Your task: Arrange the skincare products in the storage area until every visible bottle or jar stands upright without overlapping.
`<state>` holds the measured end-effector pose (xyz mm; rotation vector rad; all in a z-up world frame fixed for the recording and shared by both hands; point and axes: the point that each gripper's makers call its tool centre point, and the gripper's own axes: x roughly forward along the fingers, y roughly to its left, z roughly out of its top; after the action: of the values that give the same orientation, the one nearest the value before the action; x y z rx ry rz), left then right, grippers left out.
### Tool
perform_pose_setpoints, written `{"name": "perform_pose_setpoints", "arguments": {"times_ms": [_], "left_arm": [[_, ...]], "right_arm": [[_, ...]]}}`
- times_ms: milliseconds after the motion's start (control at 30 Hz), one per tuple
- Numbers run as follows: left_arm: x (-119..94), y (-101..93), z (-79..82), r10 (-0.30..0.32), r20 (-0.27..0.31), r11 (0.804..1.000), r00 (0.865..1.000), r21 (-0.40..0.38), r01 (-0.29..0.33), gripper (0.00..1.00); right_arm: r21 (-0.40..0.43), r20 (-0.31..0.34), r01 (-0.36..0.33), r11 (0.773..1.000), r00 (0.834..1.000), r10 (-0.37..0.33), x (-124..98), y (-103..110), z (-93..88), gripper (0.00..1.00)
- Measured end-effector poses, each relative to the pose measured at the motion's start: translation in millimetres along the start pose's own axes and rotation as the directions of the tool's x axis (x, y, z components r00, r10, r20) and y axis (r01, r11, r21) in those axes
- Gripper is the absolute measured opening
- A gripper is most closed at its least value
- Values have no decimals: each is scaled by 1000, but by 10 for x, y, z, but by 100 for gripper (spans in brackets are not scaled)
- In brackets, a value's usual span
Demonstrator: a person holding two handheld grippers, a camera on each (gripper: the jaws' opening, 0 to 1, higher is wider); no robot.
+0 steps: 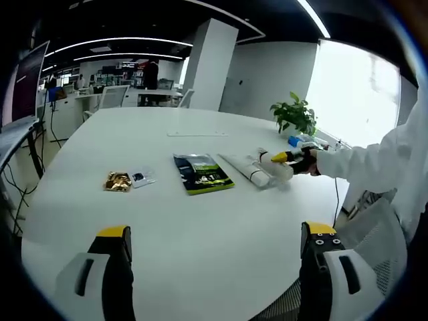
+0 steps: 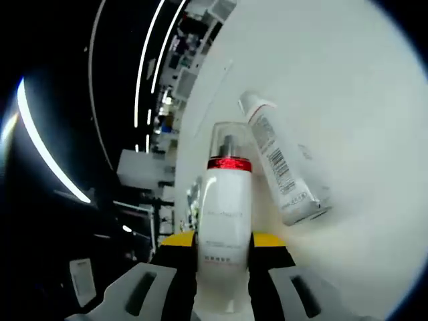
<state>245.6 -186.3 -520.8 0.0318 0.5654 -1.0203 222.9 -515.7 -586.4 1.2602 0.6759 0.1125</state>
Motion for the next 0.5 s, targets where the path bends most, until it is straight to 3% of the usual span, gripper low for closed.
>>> {"name": "perform_pose_setpoints", "arguments": {"times_ms": [333, 500], "left_arm": [[27, -97, 49, -53, -15, 999, 998, 10, 53, 99], [23, -161, 157, -98, -18, 995, 995, 32, 98, 99]], "right_arm": [[-61, -4, -79, 995, 997, 79, 28, 327, -203, 23], [-93, -26, -104, 990, 994, 102, 61, 458, -356, 23]]}}
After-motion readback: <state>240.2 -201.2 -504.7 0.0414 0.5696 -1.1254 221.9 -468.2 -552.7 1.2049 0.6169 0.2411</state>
